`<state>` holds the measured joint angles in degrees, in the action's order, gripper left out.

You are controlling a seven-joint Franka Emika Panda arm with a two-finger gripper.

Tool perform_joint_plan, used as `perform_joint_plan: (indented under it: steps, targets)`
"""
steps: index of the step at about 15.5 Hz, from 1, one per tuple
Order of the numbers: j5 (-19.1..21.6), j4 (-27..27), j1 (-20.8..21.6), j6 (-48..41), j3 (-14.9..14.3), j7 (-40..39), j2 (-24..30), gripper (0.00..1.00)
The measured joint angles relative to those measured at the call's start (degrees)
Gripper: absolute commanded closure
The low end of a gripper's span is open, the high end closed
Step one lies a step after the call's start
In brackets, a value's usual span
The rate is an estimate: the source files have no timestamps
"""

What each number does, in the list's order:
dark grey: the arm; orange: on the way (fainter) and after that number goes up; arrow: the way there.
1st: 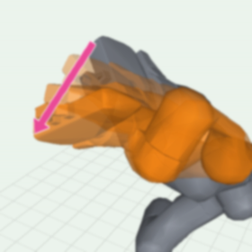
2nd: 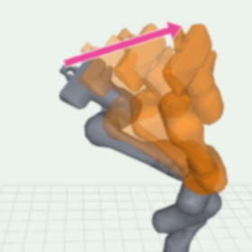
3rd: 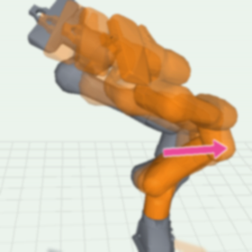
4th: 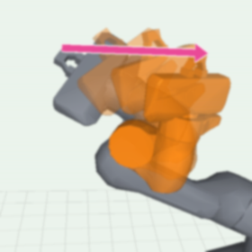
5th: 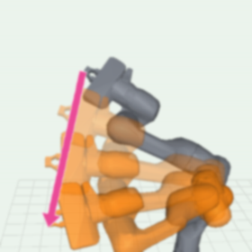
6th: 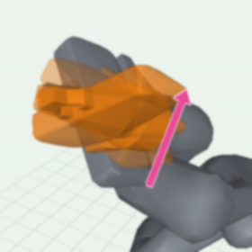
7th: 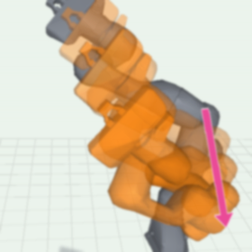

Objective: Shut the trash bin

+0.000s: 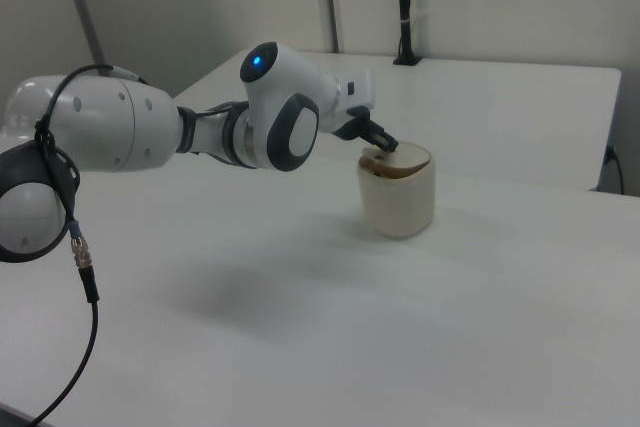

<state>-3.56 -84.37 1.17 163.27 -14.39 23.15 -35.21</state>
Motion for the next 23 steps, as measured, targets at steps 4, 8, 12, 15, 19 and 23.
perform_joint_plan:
  steps: [4,8,12,15,19,23]
  targets:
    - [0.0,-1.62,0.11,-0.03,0.38,-3.04,0.2,1.0]
    - [-1.51,-2.66,0.39,-0.02,0.39,-3.74,0.72,1.0]
    - [-3.55,-3.28,0.47,0.01,0.49,-3.74,1.13,1.0]
    - [-3.56,-3.72,0.46,-0.05,0.56,-3.72,1.65,1.0]
    - [-3.04,-4.1,0.41,-10.42,1.13,-2.69,5.87,1.0]
    - [-2.05,-4.29,0.45,-23.61,4.6,1.02,14.43,1.0]
